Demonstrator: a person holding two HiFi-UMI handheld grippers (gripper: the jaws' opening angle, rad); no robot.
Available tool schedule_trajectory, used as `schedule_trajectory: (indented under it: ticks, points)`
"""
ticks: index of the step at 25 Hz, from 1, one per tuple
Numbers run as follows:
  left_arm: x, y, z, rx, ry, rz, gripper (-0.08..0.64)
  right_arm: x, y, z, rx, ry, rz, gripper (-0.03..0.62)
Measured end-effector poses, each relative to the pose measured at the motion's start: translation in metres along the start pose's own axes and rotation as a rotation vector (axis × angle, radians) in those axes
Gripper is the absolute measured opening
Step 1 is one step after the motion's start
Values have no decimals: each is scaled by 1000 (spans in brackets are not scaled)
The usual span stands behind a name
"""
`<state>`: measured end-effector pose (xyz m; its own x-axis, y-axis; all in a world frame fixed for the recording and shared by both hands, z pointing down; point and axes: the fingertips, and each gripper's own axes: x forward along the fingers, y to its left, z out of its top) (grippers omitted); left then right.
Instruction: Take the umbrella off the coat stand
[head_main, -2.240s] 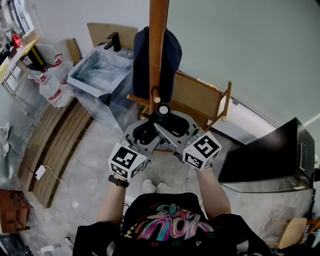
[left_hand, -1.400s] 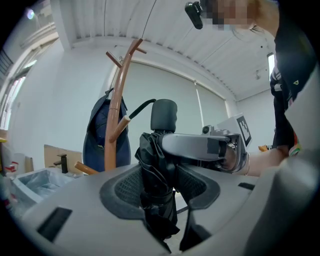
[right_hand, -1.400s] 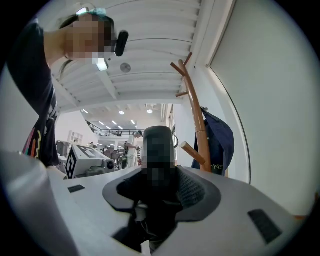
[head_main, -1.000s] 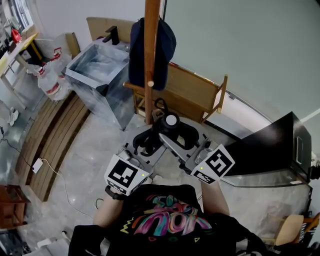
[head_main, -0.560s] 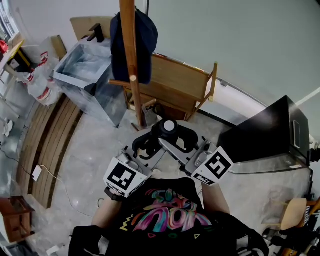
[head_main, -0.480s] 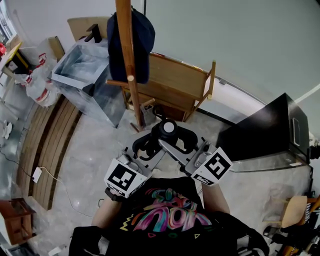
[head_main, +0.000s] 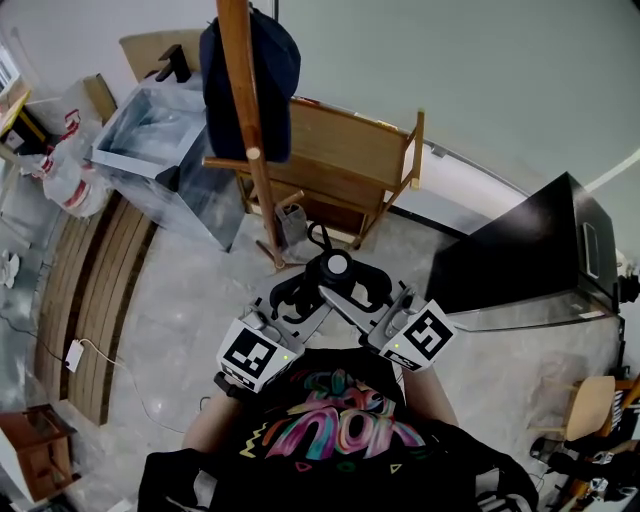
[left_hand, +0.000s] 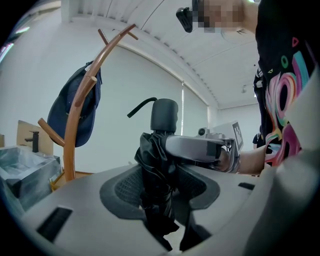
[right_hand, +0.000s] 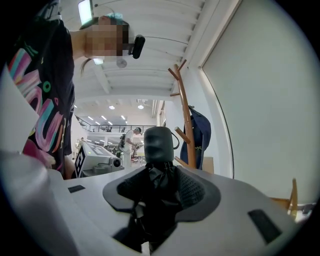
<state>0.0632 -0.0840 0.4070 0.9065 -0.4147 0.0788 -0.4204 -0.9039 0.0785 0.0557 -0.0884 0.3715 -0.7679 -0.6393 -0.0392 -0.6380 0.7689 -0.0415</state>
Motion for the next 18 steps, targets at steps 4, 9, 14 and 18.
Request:
schedule_trajectory:
  ticks: [4,9,14,18]
  points:
    - [2,-1,-11,-19,30,-13,206,-1,-2,-10,15,15,-9,199]
    - [3,-1,-18,-30,54,-19,206,-2,-5,-16,38,20,-10,199]
    - [5,1,-18,-31,59,-16,206,-2,-8,-16,50,14,-6,199]
    - [6,2,-18,-34,64,-14,206,-1,-9,-16,58,14,-4,199]
